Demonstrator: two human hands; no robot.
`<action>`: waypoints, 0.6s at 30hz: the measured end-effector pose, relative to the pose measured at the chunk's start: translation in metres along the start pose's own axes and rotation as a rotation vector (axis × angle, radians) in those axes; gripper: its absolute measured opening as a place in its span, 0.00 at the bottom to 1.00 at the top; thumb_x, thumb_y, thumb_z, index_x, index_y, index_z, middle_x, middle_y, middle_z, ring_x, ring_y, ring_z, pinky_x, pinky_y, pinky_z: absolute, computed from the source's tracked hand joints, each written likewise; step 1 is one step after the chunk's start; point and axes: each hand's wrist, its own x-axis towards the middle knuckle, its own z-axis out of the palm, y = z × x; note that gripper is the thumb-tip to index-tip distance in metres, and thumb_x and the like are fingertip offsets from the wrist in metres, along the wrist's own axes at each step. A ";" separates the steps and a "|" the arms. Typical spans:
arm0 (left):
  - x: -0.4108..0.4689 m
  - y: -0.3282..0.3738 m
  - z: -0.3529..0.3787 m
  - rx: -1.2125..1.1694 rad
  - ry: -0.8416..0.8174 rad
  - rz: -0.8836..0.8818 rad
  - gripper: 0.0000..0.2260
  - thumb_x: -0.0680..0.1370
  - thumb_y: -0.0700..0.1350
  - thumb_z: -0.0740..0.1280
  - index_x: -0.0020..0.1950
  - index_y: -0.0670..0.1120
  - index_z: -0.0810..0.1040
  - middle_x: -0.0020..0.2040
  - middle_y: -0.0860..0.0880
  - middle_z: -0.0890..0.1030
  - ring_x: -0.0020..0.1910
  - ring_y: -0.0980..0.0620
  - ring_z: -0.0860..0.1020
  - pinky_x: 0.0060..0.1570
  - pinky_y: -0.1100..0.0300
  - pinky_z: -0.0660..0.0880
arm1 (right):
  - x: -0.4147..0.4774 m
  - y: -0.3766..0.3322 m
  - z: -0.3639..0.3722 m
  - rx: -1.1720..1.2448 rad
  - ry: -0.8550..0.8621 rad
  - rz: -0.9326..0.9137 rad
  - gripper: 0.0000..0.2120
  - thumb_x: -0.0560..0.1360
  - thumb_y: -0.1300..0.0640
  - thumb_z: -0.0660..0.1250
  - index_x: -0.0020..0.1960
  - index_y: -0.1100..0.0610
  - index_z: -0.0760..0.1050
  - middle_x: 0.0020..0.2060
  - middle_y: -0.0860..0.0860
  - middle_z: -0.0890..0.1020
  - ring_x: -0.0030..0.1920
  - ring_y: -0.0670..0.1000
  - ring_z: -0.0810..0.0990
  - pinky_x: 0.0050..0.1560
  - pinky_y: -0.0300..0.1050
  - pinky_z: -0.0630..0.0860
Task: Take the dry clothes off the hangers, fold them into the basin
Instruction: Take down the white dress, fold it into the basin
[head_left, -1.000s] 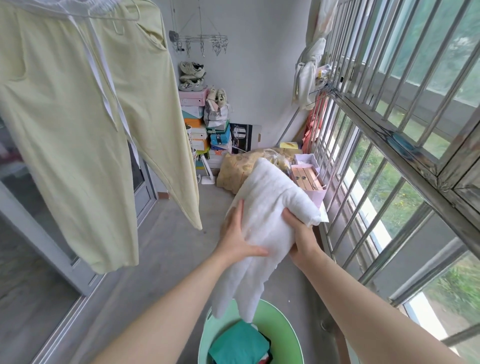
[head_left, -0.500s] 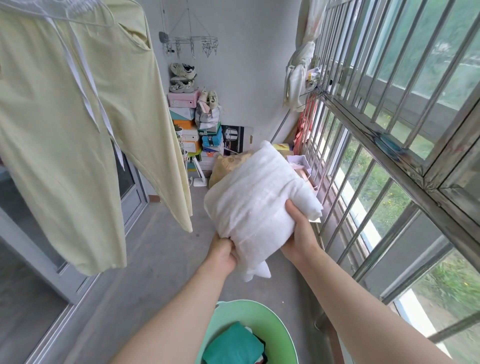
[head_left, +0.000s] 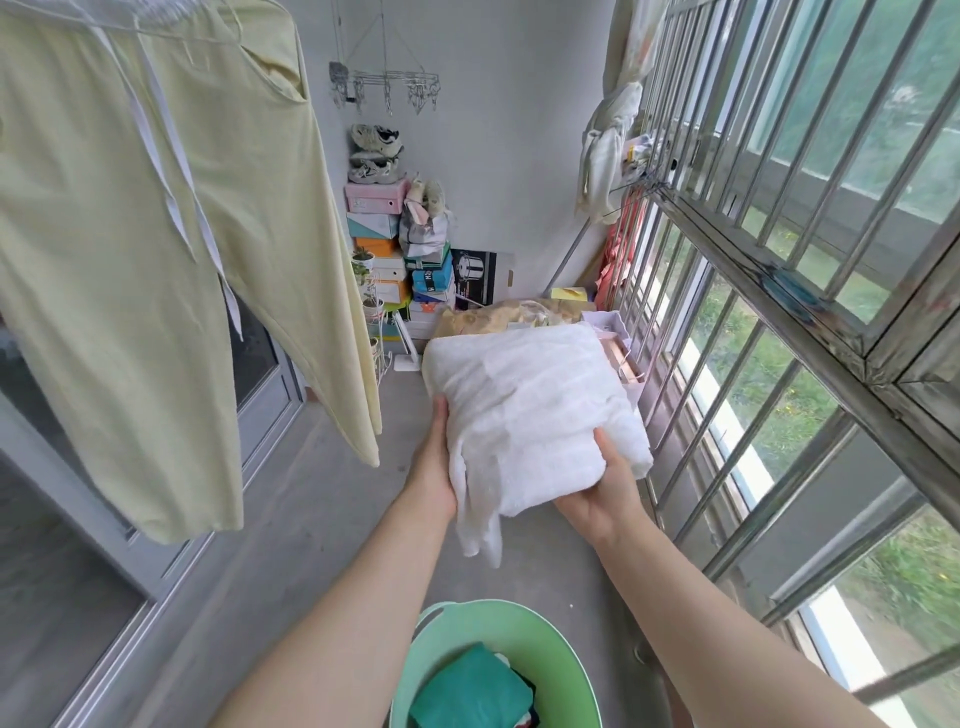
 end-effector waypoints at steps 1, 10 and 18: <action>0.002 0.000 -0.002 0.095 0.127 0.024 0.28 0.69 0.67 0.67 0.59 0.47 0.79 0.54 0.43 0.83 0.53 0.41 0.81 0.56 0.46 0.76 | 0.001 0.001 0.001 -0.004 0.013 -0.015 0.24 0.81 0.45 0.54 0.72 0.58 0.67 0.67 0.58 0.74 0.68 0.60 0.71 0.71 0.60 0.62; 0.007 -0.010 -0.020 0.419 0.279 0.290 0.18 0.81 0.38 0.60 0.72 0.43 0.68 0.65 0.51 0.72 0.66 0.52 0.70 0.66 0.59 0.66 | 0.006 -0.009 0.002 -0.063 0.152 -0.244 0.21 0.77 0.49 0.63 0.67 0.54 0.71 0.60 0.56 0.80 0.59 0.59 0.79 0.58 0.62 0.75; -0.001 -0.019 0.000 -0.095 -0.056 -0.188 0.28 0.75 0.69 0.56 0.62 0.51 0.77 0.58 0.45 0.82 0.58 0.42 0.79 0.56 0.46 0.75 | -0.007 -0.002 0.012 -0.187 0.022 -0.193 0.19 0.78 0.48 0.60 0.65 0.56 0.74 0.56 0.57 0.82 0.51 0.57 0.82 0.52 0.56 0.73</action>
